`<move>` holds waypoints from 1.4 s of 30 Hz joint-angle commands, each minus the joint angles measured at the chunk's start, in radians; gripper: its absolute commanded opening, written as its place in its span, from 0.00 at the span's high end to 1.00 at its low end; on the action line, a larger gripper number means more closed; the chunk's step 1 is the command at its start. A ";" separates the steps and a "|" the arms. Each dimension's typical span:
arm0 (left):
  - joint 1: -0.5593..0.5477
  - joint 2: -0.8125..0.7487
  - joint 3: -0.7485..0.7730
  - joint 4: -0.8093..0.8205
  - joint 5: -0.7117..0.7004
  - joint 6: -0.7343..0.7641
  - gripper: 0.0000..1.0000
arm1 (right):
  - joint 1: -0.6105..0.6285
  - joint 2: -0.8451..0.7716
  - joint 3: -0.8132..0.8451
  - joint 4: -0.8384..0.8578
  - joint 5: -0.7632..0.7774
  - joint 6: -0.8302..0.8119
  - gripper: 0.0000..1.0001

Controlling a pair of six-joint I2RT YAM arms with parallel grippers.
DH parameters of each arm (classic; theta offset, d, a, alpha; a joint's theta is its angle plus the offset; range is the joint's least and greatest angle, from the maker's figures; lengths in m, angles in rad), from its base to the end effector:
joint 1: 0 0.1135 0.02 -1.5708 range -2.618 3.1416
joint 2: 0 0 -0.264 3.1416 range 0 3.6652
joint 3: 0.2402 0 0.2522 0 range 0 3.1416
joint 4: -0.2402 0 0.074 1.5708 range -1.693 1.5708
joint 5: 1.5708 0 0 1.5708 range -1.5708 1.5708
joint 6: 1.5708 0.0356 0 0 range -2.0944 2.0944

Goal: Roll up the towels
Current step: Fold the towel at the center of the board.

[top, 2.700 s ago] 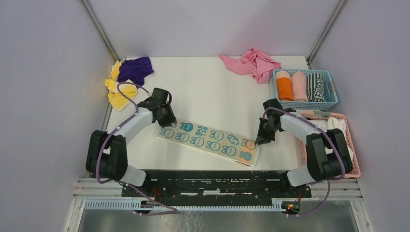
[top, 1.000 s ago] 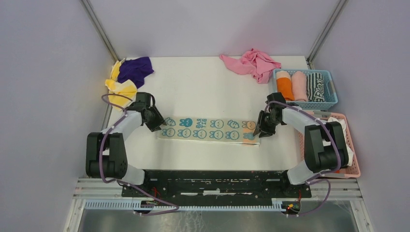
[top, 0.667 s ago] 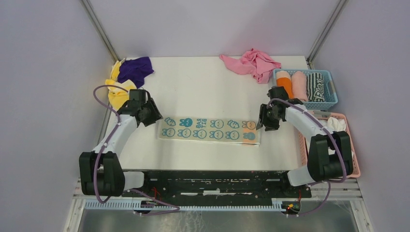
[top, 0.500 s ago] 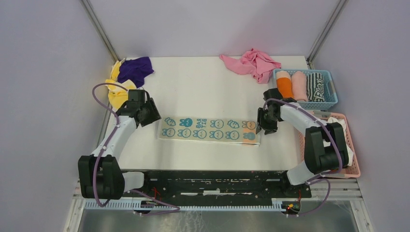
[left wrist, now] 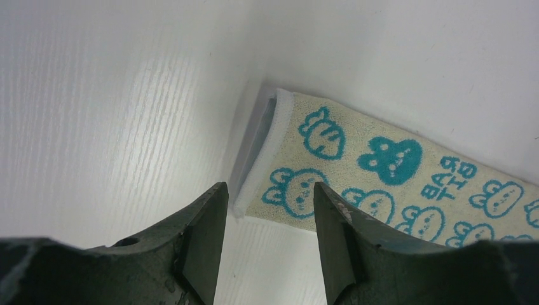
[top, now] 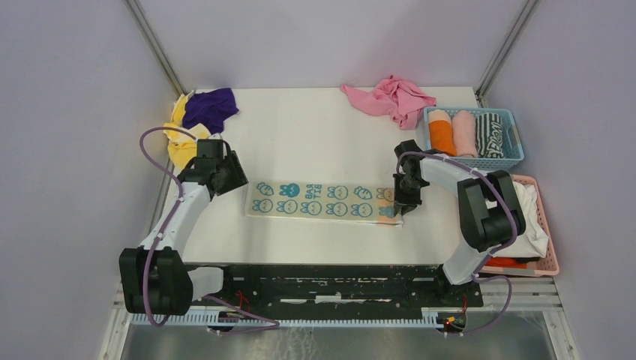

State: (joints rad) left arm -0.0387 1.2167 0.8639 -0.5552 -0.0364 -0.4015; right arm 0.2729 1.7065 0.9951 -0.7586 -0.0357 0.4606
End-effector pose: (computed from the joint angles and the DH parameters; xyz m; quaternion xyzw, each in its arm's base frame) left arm 0.2464 -0.0082 0.2464 -0.1764 0.9289 -0.0542 0.3212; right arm 0.2803 0.0798 0.1516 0.0927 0.9943 0.0347 0.0406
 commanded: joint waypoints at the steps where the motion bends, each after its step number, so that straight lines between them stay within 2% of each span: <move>1: 0.002 -0.024 0.010 0.015 0.014 0.059 0.41 | 0.015 0.058 -0.028 0.013 0.072 0.004 0.78; 5: 0.002 -0.029 0.002 0.026 0.056 0.058 0.41 | 0.003 0.028 0.011 -0.055 0.213 -0.018 0.98; 11: -0.041 -0.002 -0.016 0.047 0.165 0.009 0.40 | -0.056 -0.067 0.131 -0.222 0.551 -0.046 1.00; 15: -0.107 0.032 -0.049 0.116 0.277 -0.086 0.40 | -0.059 -0.106 0.210 -0.290 0.662 -0.051 1.00; 18: -0.180 0.051 -0.090 0.210 0.310 -0.187 0.40 | -0.036 -0.129 0.257 -0.301 0.635 -0.086 1.00; 21: -0.221 0.091 -0.124 0.298 0.337 -0.256 0.40 | 0.037 -0.158 0.288 -0.290 0.524 -0.118 1.00; 27: -0.242 0.171 -0.181 0.437 0.382 -0.358 0.40 | 0.173 -0.138 0.362 -0.270 0.284 -0.085 1.00; 30: -0.257 0.200 -0.201 0.500 0.392 -0.388 0.41 | 0.243 -0.110 0.396 -0.245 0.221 -0.061 1.00; 37: -0.298 0.275 -0.249 0.597 0.403 -0.429 0.49 | 0.417 0.010 0.528 -0.216 0.169 -0.031 0.99; 42: -0.312 0.313 -0.262 0.617 0.400 -0.429 0.59 | 0.532 0.136 0.645 -0.216 0.155 -0.020 0.99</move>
State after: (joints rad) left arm -0.3401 1.5093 0.6090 -0.0162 0.3500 -0.7914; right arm 0.7326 1.7676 1.5360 -0.9985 0.1467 0.4160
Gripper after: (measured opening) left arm 0.443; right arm 0.023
